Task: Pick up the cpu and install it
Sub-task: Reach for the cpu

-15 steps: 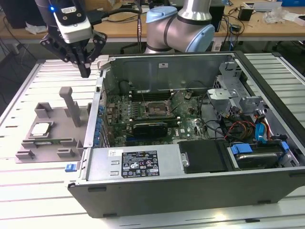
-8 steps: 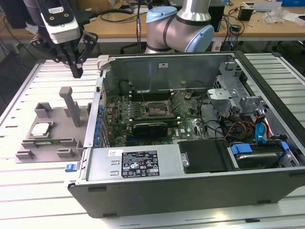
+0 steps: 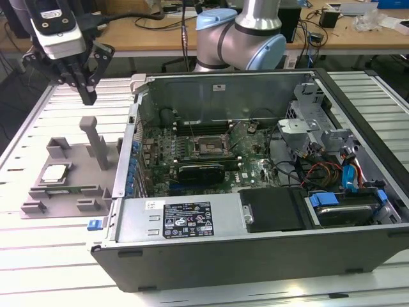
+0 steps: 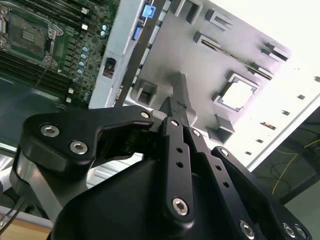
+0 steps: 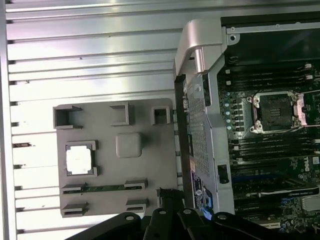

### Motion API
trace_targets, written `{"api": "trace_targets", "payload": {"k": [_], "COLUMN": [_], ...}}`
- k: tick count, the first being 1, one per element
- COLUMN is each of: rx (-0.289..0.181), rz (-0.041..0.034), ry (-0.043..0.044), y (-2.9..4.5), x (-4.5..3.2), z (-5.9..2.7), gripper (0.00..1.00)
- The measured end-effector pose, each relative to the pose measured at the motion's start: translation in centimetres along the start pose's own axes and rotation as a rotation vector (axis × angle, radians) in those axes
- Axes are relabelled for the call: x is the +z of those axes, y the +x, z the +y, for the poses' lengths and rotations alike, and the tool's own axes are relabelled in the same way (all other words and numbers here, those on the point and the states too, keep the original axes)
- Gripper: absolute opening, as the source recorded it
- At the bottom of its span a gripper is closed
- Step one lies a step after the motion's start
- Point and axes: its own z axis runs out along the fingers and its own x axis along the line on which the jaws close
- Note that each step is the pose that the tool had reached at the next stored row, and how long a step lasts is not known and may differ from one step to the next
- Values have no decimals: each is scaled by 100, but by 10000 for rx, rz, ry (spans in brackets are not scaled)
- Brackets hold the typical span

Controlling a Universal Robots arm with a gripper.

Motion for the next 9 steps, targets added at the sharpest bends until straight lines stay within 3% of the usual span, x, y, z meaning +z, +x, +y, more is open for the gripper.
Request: {"api": "trace_targets", "payload": {"k": [8, 9], "rx": [3, 2], "rz": [-4, -4], "ry": [0, -1], "y": [196, 248], "x": [-5, -7], "z": [-15, -20], "gripper": [11, 11]}}
